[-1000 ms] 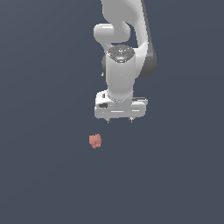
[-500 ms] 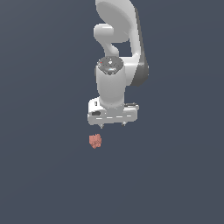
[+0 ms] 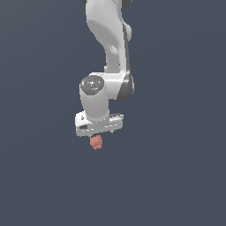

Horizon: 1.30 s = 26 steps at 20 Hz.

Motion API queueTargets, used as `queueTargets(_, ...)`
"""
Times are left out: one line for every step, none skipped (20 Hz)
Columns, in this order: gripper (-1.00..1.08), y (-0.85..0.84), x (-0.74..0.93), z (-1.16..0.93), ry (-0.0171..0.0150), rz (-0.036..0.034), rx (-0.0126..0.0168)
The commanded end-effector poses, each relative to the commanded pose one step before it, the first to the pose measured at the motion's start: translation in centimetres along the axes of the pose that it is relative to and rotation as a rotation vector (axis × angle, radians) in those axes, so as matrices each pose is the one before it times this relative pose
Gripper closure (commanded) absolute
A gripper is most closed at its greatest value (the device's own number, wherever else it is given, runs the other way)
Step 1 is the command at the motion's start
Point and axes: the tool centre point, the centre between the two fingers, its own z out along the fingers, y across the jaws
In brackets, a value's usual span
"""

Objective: Pick up the object and move it to a goal position.

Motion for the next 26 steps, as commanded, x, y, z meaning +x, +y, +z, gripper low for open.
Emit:
queueTargets(-0.92, 1.207, -0.12, 0.975, -0.0053, -0.02845, -0.0022)
queueTargets(-0.92, 0.39, -0.069, 0.321, -0.00192, -0.00847, -0.00057)
queueTargets(-0.92, 0.346, -0.067, 0.288, -0.00173, -0.0076, -0.00048)
queueTargets(-0.92, 0.304, -0.064, 0.256, -0.00153, -0.00672, -0.00039)
queueTargets(-0.92, 0.265, -0.06, 0.222, -0.00132, -0.00578, -0.00032)
queueTargets(-0.92, 0.221, -0.052, 0.189, -0.00113, -0.00494, -0.00026)
queueTargets(-0.92, 0.181, -0.045, 0.155, -0.00092, -0.00403, -0.0002)
queueTargets(-0.92, 0.139, -0.036, 0.121, -0.00072, -0.00315, -0.00015)
queueTargets(-0.92, 0.101, -0.027, 0.086, -0.00051, -0.00223, -0.0001)
queueTargets(-0.92, 0.06, -0.016, 0.052, -0.00031, -0.00134, -0.00006)
queueTargets(-0.92, 0.047, -0.019, 0.012, 0.0, 0.0, 0.0)
queueTargets(-0.92, -0.096, -0.006, -0.055, -0.00032, 0.0035, 0.00024)
queueTargets(-0.92, 0.002, -0.001, 0.038, 0.0, 0.0, 0.0)
queueTargets(-0.92, 0.006, -0.004, 0.114, 0.0, 0.0, 0.0)
queueTargets(-0.92, 0.01, -0.007, 0.189, 0.0, 0.0, 0.0)
queueTargets(-0.92, 0.014, -0.011, 0.263, 0.0, 0.0, 0.0)
queueTargets(-0.92, -0.025, 0.004, 0.334, 0.00004, -0.00069, -0.00004)
queueTargets(-0.92, 0.02, -0.019, 0.411, 0.0, 0.0, 0.0)
queueTargets(-0.92, -0.019, -0.006, 0.479, 0.00004, -0.00069, -0.00004)
queueTargets(-0.92, -0.016, -0.011, 0.549, 0.00004, -0.00069, -0.00004)
queueTargets(-0.92, 0.028, -0.033, 0.601, 0.0, 0.0, 0.0)
queueTargets(-0.92, -0.017, -0.011, 0.537, 0.00004, -0.00069, -0.00003)
queueTargets(-0.92, -0.019, -0.004, 0.458, 0.00004, -0.00069, -0.00004)
queueTargets(-0.92, 0.021, -0.013, 0.382, 0.0, 0.0, 0.0)
queueTargets(-0.92, 0.02, -0.003, 0.303, 0.0, 0.0, 0.0)
queueTargets(-0.92, -0.022, 0.027, 0.22, 0.00004, -0.00069, -0.00005)
